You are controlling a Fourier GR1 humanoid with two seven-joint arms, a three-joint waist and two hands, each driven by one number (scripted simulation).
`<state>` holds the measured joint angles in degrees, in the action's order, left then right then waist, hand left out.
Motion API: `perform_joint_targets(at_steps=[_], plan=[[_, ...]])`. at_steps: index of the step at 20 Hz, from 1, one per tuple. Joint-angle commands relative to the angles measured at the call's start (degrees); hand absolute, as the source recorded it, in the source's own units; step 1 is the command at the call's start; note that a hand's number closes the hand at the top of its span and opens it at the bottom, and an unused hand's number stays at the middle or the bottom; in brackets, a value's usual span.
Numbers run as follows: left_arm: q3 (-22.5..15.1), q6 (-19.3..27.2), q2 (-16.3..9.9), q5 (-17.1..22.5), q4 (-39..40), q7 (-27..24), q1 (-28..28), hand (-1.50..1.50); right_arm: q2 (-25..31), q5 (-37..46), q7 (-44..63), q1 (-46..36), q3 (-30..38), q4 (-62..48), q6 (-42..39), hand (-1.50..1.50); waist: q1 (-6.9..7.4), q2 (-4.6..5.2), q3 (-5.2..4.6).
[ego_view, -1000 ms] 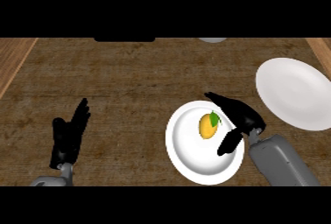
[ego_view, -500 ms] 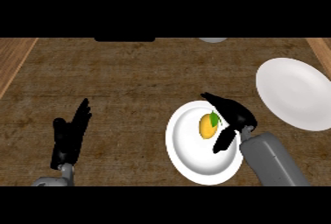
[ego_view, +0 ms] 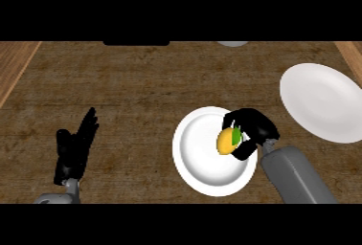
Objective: Pick the lemon from the plate and place it in the plate
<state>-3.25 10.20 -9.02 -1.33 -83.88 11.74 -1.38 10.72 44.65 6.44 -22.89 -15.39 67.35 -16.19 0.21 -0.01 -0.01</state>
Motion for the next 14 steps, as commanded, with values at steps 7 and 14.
perform_joint_targets(at_steps=[7, 14], plan=[[1.6, -1.5, 0.2, -0.6, 1.1, -0.3, -1.5, 0.00, 6.5, 2.4, -9.9, -8.4, 9.3, -12.7, 4.6, 1.50, 0.18, 0.12, 0.01], [-0.4, 2.0, 2.7, -3.7, 0.9, -1.1, 0.5, 0.00, 7.0, 6.5, -8.1, -5.3, 11.4, -6.0, 19.7, 1.50, -0.46, -0.10, 0.00]])
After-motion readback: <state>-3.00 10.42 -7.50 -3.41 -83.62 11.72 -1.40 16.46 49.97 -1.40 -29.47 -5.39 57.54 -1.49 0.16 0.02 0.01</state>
